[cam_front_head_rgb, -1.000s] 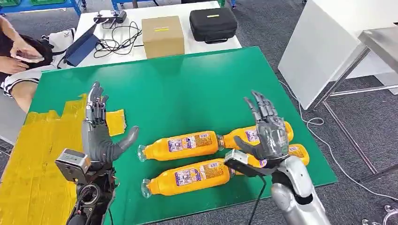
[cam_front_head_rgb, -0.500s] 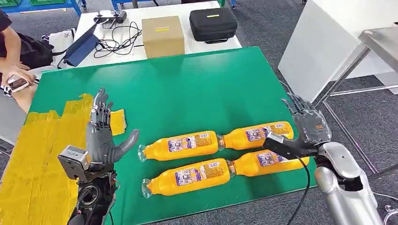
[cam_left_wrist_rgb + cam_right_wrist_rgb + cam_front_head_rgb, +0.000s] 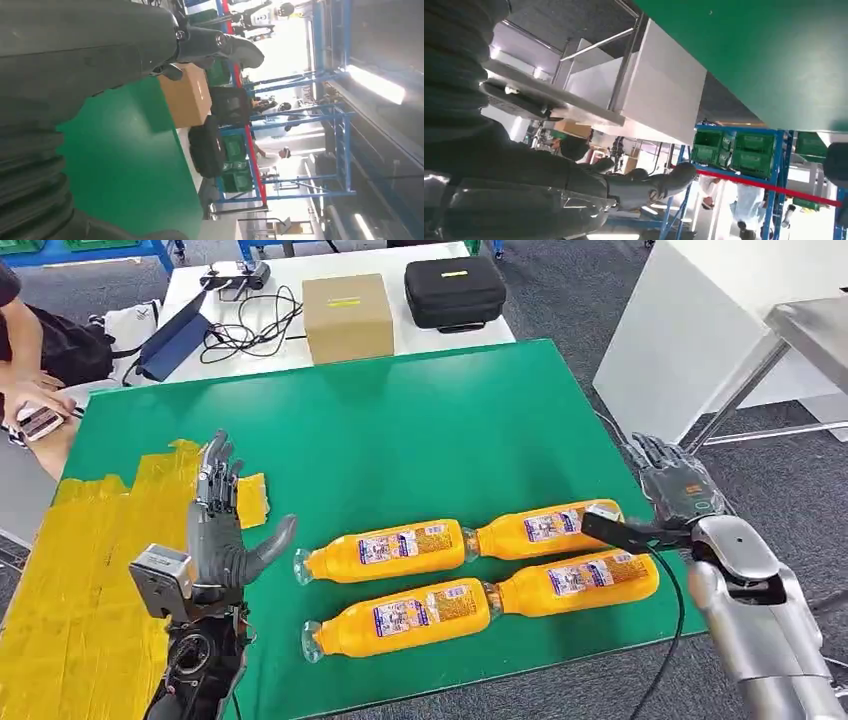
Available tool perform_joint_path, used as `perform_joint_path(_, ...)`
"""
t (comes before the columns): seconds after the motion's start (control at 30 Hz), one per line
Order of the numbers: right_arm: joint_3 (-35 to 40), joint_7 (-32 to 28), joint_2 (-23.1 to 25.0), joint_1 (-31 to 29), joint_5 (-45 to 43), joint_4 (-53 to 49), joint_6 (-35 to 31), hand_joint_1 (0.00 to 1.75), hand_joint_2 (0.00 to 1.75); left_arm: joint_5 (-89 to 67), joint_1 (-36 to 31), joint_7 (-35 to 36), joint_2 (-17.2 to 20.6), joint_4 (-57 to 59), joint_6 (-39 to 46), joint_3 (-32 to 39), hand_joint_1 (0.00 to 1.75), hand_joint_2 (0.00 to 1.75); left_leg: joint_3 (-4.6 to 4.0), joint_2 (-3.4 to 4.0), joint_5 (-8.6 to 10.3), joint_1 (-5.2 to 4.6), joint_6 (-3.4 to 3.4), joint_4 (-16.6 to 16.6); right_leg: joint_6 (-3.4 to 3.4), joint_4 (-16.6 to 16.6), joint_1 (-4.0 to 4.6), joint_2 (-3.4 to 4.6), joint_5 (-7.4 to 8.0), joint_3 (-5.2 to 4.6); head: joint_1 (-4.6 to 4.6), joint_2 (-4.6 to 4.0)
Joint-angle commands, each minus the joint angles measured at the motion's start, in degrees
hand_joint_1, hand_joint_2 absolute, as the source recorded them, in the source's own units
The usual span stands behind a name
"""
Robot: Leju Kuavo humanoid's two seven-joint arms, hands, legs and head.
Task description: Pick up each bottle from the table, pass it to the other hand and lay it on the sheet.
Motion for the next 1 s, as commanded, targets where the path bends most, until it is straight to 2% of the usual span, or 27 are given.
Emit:
perform_joint_path(0.03,4.1,-0.3,3.7,-6.0,1.1,12.2,-0.7,0.00,1.75,0.2,-2.5,0.5,-0.6,4.9,-0.1,2.0,0.00,1.75,0.28,0.21,-0.09,0.07,-0.09,-0.1,-0.05,-0.1,0.08,0.15,-0.01,0.27,0.02,0.00)
perform_joint_path(0.23,5.8,-0.9,7.3,-7.8,1.3,16.1,-1.9,0.00,1.75,-1.1,-2.6,0.7,-0.7,4.9,0.1,1.8,0.00,1.75,0.52,0.35,-0.21,0.10,-0.15,0.0,-0.09,-0.1,0.11,0.26,-0.09,0.48,0.02,0.00)
perform_joint_path(0.3,6.2,-0.9,7.4,-8.1,1.4,16.5,-2.0,0.00,1.75,-1.1,-2.6,0.7,-0.7,4.8,0.1,1.8,0.00,1.75,0.23,0.26,-0.10,0.06,-0.09,0.0,-0.06,-0.1,0.07,0.20,-0.01,0.22,0.02,0.00)
perform_joint_path(0.5,8.2,-1.9,8.2,-11.9,1.5,21.5,-1.8,0.00,1.75,-1.5,-2.1,0.9,-0.4,4.2,0.4,1.7,0.00,1.75,0.43,0.35,-0.20,0.08,-0.14,0.0,-0.08,-0.1,0.10,0.26,-0.08,0.39,0.02,0.00)
perform_joint_path(0.73,9.0,-2.3,8.8,-12.6,1.4,25.0,-2.0,0.00,1.75,-1.5,-1.9,0.8,-0.5,3.9,0.4,1.8,0.00,1.75,0.19,0.10,-0.04,0.04,-0.05,0.0,-0.04,-0.1,0.04,0.07,-0.02,0.18,0.02,0.00)
perform_joint_path(0.77,9.5,-2.5,8.8,-13.1,1.4,26.4,-2.0,0.00,1.75,-1.5,-2.1,0.9,-0.6,3.9,0.4,1.8,0.00,1.75,0.41,0.24,-0.16,0.06,-0.11,0.0,-0.07,-0.1,0.07,0.16,-0.09,0.38,0.02,0.00)
perform_joint_path(1.0,10.1,-2.6,9.1,-14.0,1.6,28.3,-2.2,0.00,1.75,-1.5,-2.6,0.8,-0.5,4.0,0.3,2.0,0.00,1.75,0.31,0.17,-0.12,0.07,-0.09,0.0,-0.07,0.0,0.08,0.08,-0.08,0.31,0.02,0.00)
